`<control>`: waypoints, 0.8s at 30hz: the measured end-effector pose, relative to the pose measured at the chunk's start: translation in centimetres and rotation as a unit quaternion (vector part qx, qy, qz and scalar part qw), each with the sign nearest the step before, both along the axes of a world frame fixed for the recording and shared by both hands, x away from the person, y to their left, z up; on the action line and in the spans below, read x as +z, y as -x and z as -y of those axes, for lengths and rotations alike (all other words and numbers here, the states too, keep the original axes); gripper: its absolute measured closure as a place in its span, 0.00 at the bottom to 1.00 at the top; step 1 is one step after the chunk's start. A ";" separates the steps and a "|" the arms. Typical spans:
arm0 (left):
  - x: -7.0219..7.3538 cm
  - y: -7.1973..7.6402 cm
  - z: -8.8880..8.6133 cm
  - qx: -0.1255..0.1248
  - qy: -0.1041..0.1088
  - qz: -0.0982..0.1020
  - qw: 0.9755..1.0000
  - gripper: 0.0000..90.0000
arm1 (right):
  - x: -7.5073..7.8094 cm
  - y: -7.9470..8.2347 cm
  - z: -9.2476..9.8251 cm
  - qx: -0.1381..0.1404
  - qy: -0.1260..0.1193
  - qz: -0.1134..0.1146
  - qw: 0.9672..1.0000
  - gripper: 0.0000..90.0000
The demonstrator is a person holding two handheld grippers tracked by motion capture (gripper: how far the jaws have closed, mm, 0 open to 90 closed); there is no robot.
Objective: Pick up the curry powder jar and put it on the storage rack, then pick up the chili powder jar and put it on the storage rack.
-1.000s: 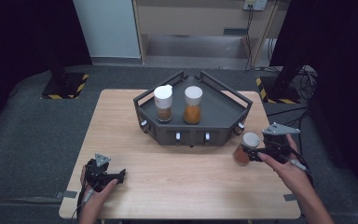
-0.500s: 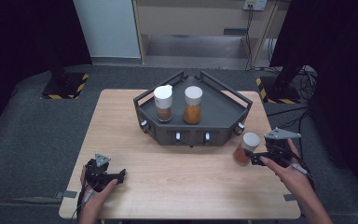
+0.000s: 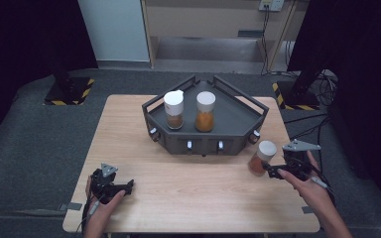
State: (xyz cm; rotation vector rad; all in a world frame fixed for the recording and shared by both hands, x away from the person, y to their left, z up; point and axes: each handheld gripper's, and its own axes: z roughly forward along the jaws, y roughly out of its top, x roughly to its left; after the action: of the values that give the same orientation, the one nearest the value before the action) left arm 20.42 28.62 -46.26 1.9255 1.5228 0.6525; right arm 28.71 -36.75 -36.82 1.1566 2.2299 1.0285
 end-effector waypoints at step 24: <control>0.0 0.0 0.0 0.001 0.000 0.000 1.000 0.00 | -2.6 -0.2 1.1 -0.017 -0.010 -0.015 1.000 0.05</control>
State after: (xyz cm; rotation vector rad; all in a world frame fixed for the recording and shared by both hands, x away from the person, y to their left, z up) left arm 20.41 28.59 -46.26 1.9243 1.5245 0.6527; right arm 28.93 -37.85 -39.42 1.2223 2.2196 1.0298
